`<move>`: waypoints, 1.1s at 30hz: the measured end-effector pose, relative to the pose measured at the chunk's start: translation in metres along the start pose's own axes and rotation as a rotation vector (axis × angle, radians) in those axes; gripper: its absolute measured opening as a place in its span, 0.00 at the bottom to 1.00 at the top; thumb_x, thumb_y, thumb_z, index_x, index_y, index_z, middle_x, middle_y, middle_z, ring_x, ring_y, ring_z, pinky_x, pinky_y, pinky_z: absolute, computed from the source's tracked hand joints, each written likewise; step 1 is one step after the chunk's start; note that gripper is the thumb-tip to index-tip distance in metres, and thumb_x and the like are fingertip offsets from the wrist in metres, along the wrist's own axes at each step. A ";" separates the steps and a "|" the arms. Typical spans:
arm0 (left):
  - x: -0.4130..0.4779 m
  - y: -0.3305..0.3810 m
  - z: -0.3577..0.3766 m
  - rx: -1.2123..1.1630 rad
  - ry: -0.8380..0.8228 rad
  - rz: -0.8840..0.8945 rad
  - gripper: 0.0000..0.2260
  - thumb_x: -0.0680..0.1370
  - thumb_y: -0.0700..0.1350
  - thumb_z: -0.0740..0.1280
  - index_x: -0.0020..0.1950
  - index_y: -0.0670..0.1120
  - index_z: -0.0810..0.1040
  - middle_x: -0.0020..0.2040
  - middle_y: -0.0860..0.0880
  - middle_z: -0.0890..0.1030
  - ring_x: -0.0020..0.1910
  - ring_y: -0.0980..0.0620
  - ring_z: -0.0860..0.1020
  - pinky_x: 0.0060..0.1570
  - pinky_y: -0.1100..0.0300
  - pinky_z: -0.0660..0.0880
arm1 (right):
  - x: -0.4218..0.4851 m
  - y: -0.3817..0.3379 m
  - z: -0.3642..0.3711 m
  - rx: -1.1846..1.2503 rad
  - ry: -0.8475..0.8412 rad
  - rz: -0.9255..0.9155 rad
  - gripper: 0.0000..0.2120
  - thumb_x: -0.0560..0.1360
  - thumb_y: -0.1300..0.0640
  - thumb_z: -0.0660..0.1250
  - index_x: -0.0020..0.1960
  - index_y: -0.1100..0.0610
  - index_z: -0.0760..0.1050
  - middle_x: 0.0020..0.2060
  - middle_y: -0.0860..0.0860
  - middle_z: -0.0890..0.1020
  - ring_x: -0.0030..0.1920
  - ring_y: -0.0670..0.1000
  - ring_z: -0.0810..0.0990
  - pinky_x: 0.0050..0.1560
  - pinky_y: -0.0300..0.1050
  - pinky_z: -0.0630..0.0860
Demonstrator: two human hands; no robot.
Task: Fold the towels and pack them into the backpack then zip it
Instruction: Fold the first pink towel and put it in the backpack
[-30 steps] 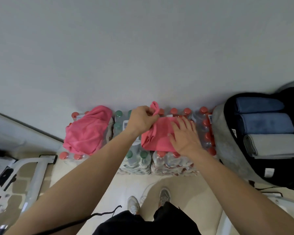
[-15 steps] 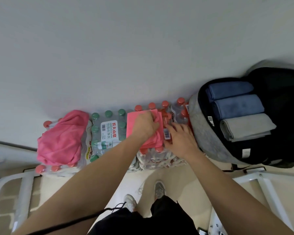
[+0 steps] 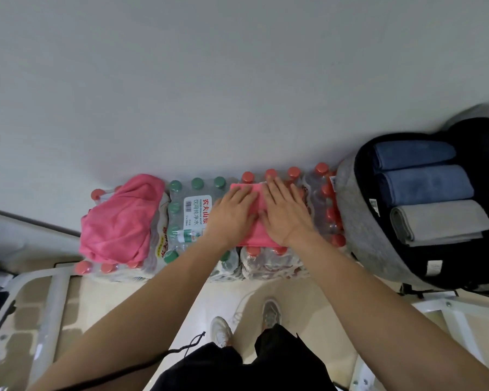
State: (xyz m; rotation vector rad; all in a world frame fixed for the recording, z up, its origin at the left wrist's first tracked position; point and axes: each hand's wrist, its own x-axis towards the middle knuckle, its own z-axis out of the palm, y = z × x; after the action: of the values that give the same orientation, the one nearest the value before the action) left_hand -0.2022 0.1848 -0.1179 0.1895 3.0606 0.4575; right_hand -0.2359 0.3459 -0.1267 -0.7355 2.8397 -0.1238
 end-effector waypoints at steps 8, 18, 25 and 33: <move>-0.014 -0.003 0.017 0.164 -0.249 0.075 0.28 0.83 0.57 0.41 0.81 0.49 0.42 0.80 0.53 0.40 0.79 0.46 0.39 0.77 0.40 0.47 | -0.006 0.026 0.013 0.012 -0.128 0.065 0.39 0.78 0.33 0.38 0.80 0.57 0.36 0.80 0.55 0.43 0.79 0.55 0.40 0.77 0.60 0.41; -0.010 -0.008 -0.001 -0.268 0.057 -0.259 0.20 0.78 0.36 0.62 0.70 0.41 0.67 0.65 0.40 0.73 0.59 0.40 0.75 0.55 0.49 0.75 | 0.055 0.004 -0.047 0.074 -0.223 -0.063 0.27 0.77 0.43 0.62 0.72 0.54 0.66 0.67 0.56 0.71 0.68 0.59 0.69 0.64 0.56 0.70; -0.001 0.002 -0.006 -0.278 0.023 -0.325 0.21 0.77 0.43 0.66 0.68 0.38 0.66 0.57 0.36 0.77 0.55 0.36 0.77 0.51 0.45 0.73 | 0.060 0.001 -0.050 0.129 -0.332 -0.021 0.25 0.69 0.43 0.70 0.61 0.53 0.72 0.53 0.54 0.78 0.56 0.58 0.78 0.48 0.51 0.76; 0.003 0.009 -0.010 -0.336 -0.168 -0.446 0.23 0.77 0.51 0.66 0.66 0.40 0.65 0.55 0.39 0.78 0.55 0.37 0.77 0.49 0.48 0.73 | 0.037 0.025 -0.068 0.387 -0.397 -0.008 0.08 0.68 0.55 0.72 0.42 0.49 0.73 0.40 0.50 0.80 0.41 0.53 0.79 0.37 0.46 0.73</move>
State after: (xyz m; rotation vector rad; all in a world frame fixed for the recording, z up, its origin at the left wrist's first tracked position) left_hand -0.2045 0.1908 -0.1054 -0.4321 2.6882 0.8515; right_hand -0.2940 0.3515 -0.0702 -0.6058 2.3389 -0.4580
